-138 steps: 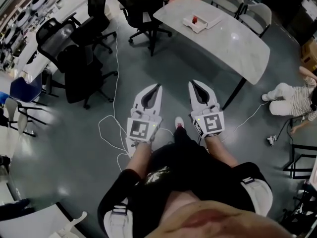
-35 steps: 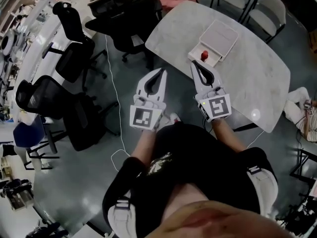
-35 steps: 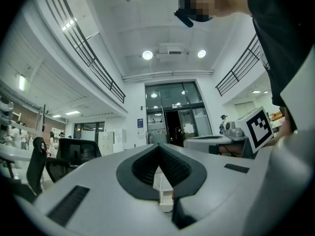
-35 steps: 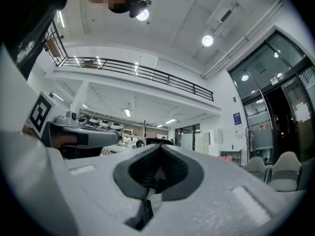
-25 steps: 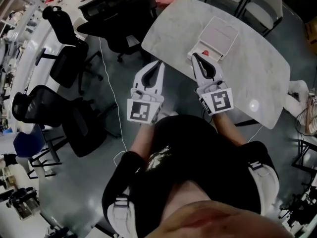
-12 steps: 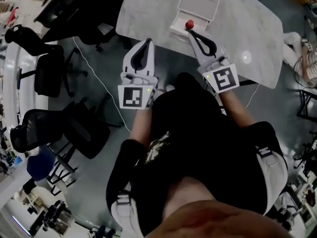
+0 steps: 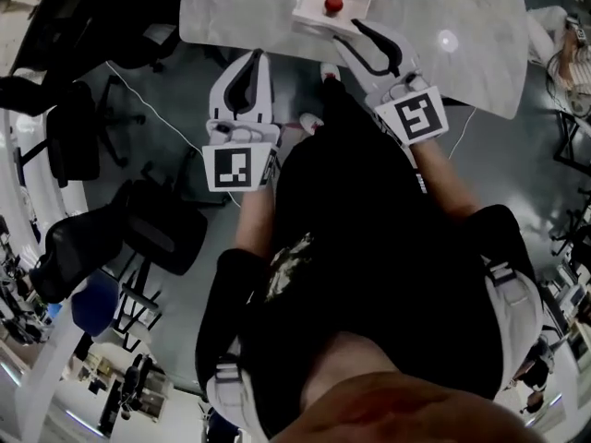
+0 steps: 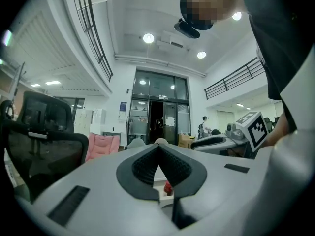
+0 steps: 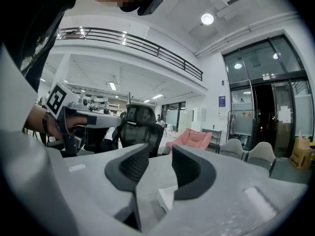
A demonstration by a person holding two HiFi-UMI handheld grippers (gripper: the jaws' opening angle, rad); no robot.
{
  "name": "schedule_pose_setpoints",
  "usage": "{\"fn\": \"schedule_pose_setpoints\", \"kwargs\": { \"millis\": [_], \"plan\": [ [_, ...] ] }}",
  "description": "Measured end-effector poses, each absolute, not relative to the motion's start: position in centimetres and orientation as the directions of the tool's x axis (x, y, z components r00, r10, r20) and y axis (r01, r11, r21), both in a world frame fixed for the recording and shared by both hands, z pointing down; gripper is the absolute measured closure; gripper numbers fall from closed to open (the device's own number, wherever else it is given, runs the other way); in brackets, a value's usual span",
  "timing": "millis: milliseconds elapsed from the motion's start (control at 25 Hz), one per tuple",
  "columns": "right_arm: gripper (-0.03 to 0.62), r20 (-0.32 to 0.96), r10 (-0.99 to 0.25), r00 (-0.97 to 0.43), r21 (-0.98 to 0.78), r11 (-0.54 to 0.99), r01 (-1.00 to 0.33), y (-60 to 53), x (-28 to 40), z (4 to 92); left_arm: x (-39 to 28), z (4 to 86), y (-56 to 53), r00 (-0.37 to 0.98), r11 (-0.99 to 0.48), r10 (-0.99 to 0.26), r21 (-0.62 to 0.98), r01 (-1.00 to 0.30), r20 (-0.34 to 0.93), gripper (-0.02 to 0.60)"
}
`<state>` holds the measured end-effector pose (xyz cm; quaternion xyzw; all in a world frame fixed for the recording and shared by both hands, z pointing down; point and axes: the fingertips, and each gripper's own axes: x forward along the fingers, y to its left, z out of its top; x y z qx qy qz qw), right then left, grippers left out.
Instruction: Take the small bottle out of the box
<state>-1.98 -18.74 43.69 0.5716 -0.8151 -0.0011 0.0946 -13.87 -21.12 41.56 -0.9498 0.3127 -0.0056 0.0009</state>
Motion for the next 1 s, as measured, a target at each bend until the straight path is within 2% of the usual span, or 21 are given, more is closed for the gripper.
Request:
{"fn": "schedule_pose_setpoints", "kwargs": {
  "millis": [120, 320, 600, 760, 920, 1000],
  "plan": [
    [0.448, 0.179, -0.937, -0.3, 0.101, 0.321, -0.942, -19.6, -0.9, 46.0, -12.5, 43.5, -22.2, 0.828, -0.828, -0.56, -0.012, -0.56, 0.031, 0.574],
    [0.45, 0.218, -0.942, -0.257, 0.066, 0.277, -0.959, -19.4, 2.0, 48.6, -8.1, 46.1, -22.4, 0.876, -0.882, -0.463, 0.03, -0.47, 0.137, 0.574],
    [0.461, 0.274, -0.939, -0.208, 0.028, 0.224, -0.974, -22.0, 5.9, 51.0, -0.7, 48.3, -24.3, 0.956, -0.968, -0.248, -0.076, -0.239, 0.155, 0.572],
    [0.464, 0.284, -0.937, -0.203, 0.006, 0.213, -0.977, -24.6, 8.2, 53.1, 2.5, 52.3, -26.5, 0.958, -0.981, -0.193, -0.046, -0.188, 0.211, 0.572],
    [0.599, 0.312, -0.932, -0.182, 0.012, 0.195, -0.981, -26.9, 9.6, 57.1, 3.0, 58.4, -28.9, 0.931, -0.974, -0.207, 0.028, -0.225, 0.299, 0.572],
    [0.599, 0.317, -0.934, -0.167, -0.008, 0.174, -0.985, -27.5, 10.4, 58.4, 3.3, 60.4, -29.2, 0.922, -0.97, -0.211, 0.051, -0.24, 0.325, 0.572]
  ]
}}
